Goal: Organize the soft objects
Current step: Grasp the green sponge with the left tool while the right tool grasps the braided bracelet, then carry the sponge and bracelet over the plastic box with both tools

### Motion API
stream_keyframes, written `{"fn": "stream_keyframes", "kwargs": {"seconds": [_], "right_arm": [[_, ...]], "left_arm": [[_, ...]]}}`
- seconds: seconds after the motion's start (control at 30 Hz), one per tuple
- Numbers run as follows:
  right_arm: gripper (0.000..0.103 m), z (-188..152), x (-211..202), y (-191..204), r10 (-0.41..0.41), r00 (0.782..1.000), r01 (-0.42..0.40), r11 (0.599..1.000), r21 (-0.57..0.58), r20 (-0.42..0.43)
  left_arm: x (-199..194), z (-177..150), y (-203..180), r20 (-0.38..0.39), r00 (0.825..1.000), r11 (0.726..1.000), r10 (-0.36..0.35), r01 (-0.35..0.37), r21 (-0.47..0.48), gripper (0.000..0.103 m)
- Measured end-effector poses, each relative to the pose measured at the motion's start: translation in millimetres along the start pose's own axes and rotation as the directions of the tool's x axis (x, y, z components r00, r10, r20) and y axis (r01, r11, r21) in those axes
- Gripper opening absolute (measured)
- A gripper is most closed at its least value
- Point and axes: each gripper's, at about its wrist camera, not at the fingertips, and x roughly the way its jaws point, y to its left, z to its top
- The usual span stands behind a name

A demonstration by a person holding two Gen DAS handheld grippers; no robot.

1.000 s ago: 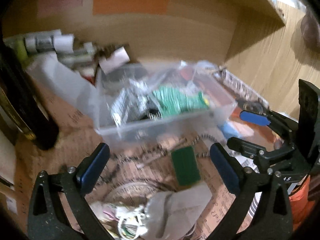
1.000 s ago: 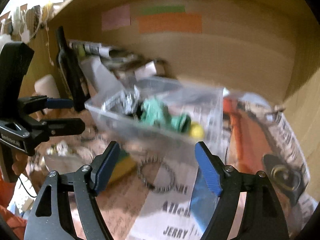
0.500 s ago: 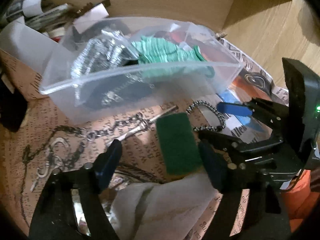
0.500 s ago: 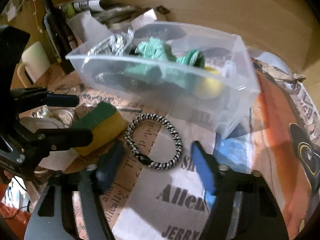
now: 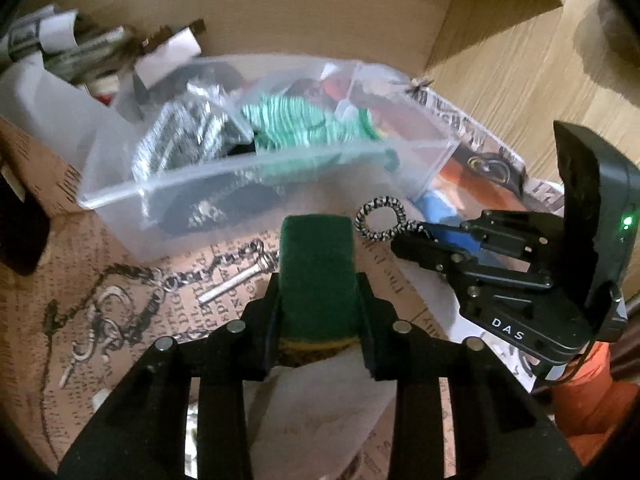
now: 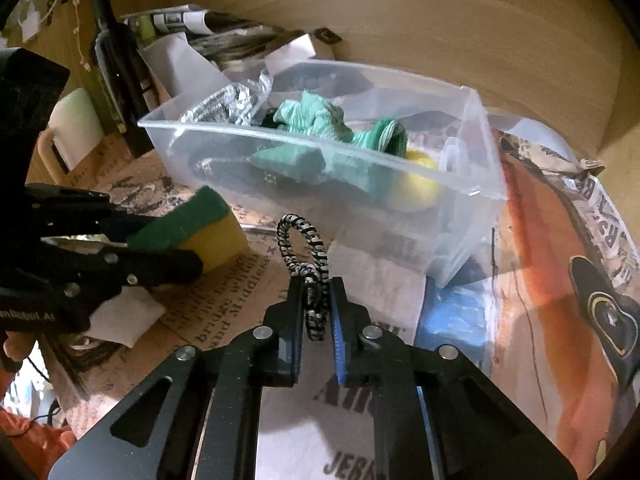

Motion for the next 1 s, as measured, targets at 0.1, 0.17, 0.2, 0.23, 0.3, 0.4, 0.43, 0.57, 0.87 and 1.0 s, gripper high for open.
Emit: {"fn": "stream_keyframes", "kwargs": {"seconds": [0.1,0.17,0.2,0.23,0.3,0.4,0.43,0.57,0.87,1.0], "right_arm": [[0.011,3.3,-12.2,2.5,0.0,0.999,0.0,1.0,-0.001,0.036],[0.011,6.5,-23.1,3.5,-0.005,0.998,0.005,1.0,-0.003,0.069],[0.011,8.6,-28.3,3.5,-0.005,0.996,0.005,1.0,-0.002,0.085],[0.011,10.1,-32.0,3.7,-0.005,0.995,0.005,1.0,-0.001,0.098],[0.011,15.3,-42.9,4.1,-0.008,0.991,0.008,1.0,0.0,0.135],[0.011,22.8,-57.0,3.5,-0.015,0.982,0.014,1.0,0.006,0.189],[0.011,26.1,-61.8,2.4,-0.019,0.978,0.018,1.0,0.01,0.21],[0.011,37.1,-73.2,-1.3,-0.035,0.963,0.029,0.999,0.028,0.266],[0.011,59.1,-63.1,-22.0,-0.098,0.95,0.075,0.993,0.088,0.295],[0.011,64.2,-41.9,-33.4,-0.11,0.962,0.086,0.991,0.107,0.249]], "left_arm": [[-15.5,5.6,0.4,0.039,0.999,1.0,0.0,0.0,0.0,0.033],[-24.9,10.3,0.8,0.066,0.998,1.0,0.0,0.0,-0.003,0.033],[-30.8,13.3,2.4,0.081,0.997,1.0,0.0,0.001,-0.008,0.033],[-35.6,15.4,4.4,0.093,0.996,1.0,-0.001,0.002,-0.011,0.033],[-45.1,21.7,6.1,0.12,0.993,1.0,0.0,0.002,-0.02,0.033],[-56.7,31.9,10.2,0.156,0.988,0.999,0.012,-0.008,-0.031,0.033],[-59.2,35.1,11.3,0.166,0.986,0.999,0.015,-0.009,-0.035,0.033],[-69.8,50.4,17.1,0.212,0.977,0.998,0.03,-0.019,-0.054,0.033],[-66.5,74.2,28.7,0.236,0.969,0.996,0.068,-0.052,-0.07,0.033],[-49.6,82.9,30.1,0.204,0.977,0.997,0.063,-0.05,-0.065,0.033]]}}
